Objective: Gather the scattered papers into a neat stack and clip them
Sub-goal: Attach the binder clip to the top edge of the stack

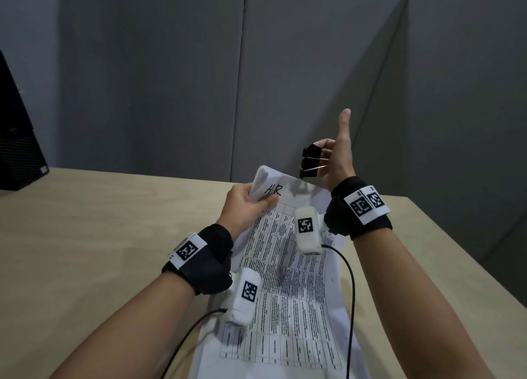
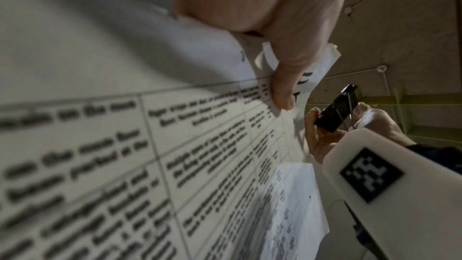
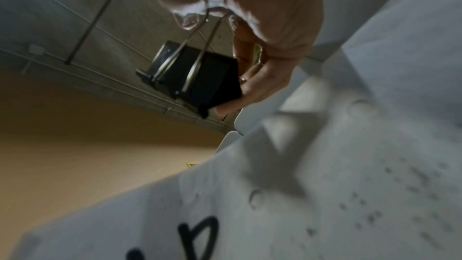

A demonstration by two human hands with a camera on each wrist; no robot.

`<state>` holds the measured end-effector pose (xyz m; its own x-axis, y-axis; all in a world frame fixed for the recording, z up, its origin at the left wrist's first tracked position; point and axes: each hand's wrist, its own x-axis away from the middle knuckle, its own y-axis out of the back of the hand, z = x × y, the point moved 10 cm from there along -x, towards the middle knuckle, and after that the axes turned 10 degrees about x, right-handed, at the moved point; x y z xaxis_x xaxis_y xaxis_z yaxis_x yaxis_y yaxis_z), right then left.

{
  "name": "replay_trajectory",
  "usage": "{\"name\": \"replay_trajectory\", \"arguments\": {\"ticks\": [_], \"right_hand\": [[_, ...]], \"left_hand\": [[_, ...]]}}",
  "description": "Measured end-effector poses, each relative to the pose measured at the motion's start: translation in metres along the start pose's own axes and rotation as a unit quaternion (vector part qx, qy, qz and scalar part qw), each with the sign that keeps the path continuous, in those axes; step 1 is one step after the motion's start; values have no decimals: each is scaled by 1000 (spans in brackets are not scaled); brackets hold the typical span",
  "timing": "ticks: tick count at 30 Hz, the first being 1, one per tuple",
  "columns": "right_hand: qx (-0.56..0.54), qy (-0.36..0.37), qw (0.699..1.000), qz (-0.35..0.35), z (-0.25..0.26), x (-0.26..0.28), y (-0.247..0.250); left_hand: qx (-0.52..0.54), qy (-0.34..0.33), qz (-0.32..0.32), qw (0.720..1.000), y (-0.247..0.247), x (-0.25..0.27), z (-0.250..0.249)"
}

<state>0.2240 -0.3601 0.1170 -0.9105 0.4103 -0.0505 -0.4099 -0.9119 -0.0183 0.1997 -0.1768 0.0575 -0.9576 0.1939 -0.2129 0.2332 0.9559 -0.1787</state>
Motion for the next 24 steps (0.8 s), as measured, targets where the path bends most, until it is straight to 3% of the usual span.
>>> {"name": "replay_trajectory", "arguments": {"ticks": [5, 11, 15, 24], "right_hand": [[5, 19, 1000, -22, 10, 1, 7], [-67, 132, 983, -105, 28, 9, 19], [-120, 166, 966, -155, 35, 19, 25], [-190, 240, 940, -153, 47, 36, 23]], "left_hand": [[0, -14, 5, 1000, -1, 2, -5], [-5, -36, 8, 999, -5, 7, -14], [-11, -43, 1, 999, -6, 9, -21], [-41, -73, 5, 996, -8, 15, -31]]}}
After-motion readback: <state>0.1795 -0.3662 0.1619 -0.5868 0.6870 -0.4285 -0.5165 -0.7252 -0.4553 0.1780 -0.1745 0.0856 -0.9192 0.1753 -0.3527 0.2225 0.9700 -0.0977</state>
